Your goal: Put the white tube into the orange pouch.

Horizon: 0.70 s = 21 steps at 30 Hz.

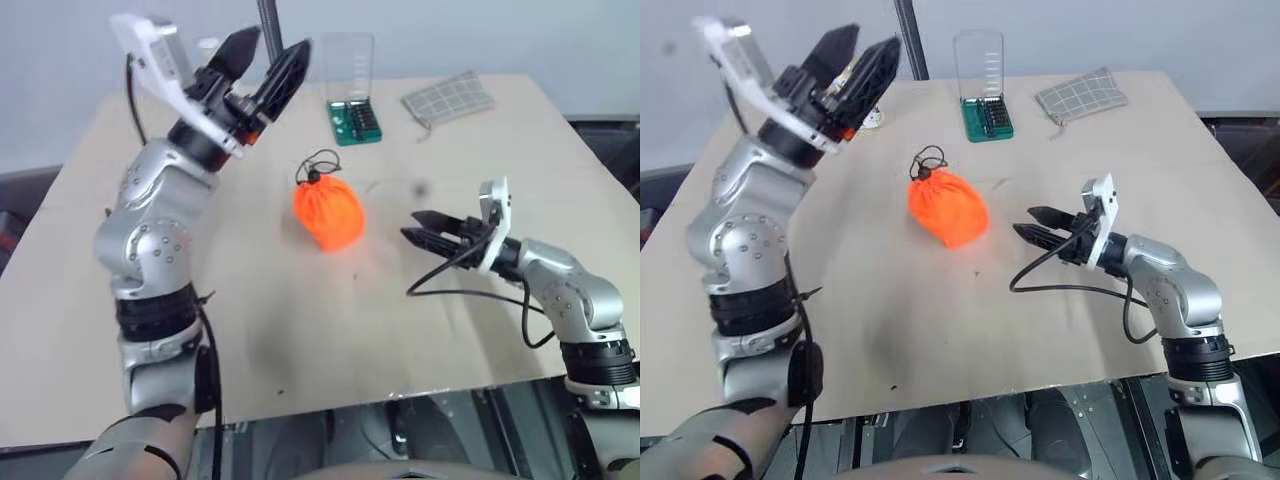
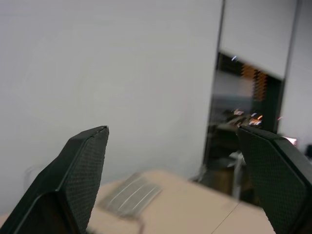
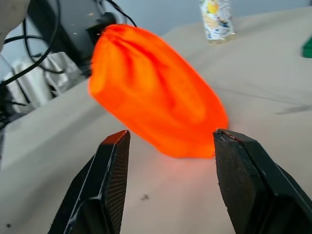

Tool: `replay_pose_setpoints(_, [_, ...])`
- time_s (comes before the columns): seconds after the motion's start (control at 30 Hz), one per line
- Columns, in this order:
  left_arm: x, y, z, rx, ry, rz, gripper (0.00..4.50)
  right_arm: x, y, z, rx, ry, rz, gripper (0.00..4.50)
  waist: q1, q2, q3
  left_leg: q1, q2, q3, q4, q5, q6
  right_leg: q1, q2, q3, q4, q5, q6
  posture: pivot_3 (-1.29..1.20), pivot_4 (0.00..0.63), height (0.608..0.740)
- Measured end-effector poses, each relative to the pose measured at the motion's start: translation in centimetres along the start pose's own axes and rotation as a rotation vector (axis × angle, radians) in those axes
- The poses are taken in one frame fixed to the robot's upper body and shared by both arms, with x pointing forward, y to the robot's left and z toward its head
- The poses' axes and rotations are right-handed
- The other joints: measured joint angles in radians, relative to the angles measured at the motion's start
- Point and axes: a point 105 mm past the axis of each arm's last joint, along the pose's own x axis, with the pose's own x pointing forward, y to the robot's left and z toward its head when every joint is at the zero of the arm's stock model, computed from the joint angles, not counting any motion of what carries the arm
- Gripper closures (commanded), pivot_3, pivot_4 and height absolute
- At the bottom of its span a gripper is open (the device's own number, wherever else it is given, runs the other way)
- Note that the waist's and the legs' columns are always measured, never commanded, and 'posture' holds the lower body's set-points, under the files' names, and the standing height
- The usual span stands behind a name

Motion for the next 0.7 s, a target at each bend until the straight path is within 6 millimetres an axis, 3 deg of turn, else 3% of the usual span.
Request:
replay_pose_setpoints(0.1, [-3.2, 3.7, -1.1, 0.036, 0.069, 0.165, 0.05, -0.7, -0.6, -0.5, -0.002, 0.018, -0.033, 1.77, 0.003, 0.000, 0.000, 0.000, 0.000, 0.000, 0.000, 0.000, 0.000, 0.000, 0.000, 0.000, 0.000, 0.000, 0.000, 0.00, 0.150, 0.740])
replay_pose_setpoints(0.27, [-7.6, 5.9, -4.4, 0.068, 0.237, 0.277, 0.05, -1.8, -1.0, -1.3, 0.002, 0.047, -0.055, 1.77, 0.019, 0.000, 0.000, -0.001, -0.001, 0.000, 0.000, 0.000, 0.000, 0.000, -0.001, -0.001, -0.001, 0.000, 0.000, 0.00, 0.150, 0.740])
replay_pose_setpoints(0.4, [-12.4, 6.2, -8.5, 0.084, 0.448, 0.325, 0.05, -3.9, -1.8, -2.6, 0.013, 0.109, -0.098, 1.77, 0.028, -0.001, 0.000, -0.001, 0.000, 0.001, 0.000, 0.000, 0.000, 0.000, -0.001, -0.002, -0.002, 0.000, 0.000, 0.00, 0.150, 0.740])
replay_pose_setpoints(0.57, [-15.4, 4.7, -9.3, 0.112, 0.562, 0.270, 0.05, -7.3, -2.7, -3.4, -0.009, 0.189, -0.140, 1.77, 0.030, -0.001, 0.000, 0.000, 0.001, 0.002, 0.000, 0.000, 0.000, 0.001, -0.002, -0.001, -0.003, -0.001, -0.001, 0.00, 0.150, 0.740])
replay_pose_setpoints(0.63, [-17.5, 3.9, -9.4, 0.120, 0.628, 0.248, 0.05, -10.0, -2.9, -3.7, -0.026, 0.227, -0.153, 1.77, 0.028, -0.001, 0.000, 0.001, 0.002, 0.003, 0.000, 0.000, 0.000, 0.002, -0.003, -0.001, -0.003, -0.003, -0.003, 0.00, 0.150, 0.740])
replay_pose_setpoints(0.7, [-19.5, 3.3, -9.8, 0.115, 0.700, 0.236, 0.05, -11.4, -2.9, -3.8, -0.046, 0.248, -0.152, 1.77, 0.025, -0.001, 0.000, 0.002, 0.003, 0.005, 0.000, 0.000, 0.000, 0.003, -0.002, 0.000, -0.003, -0.003, -0.004, 0.00, 0.150, 0.740])
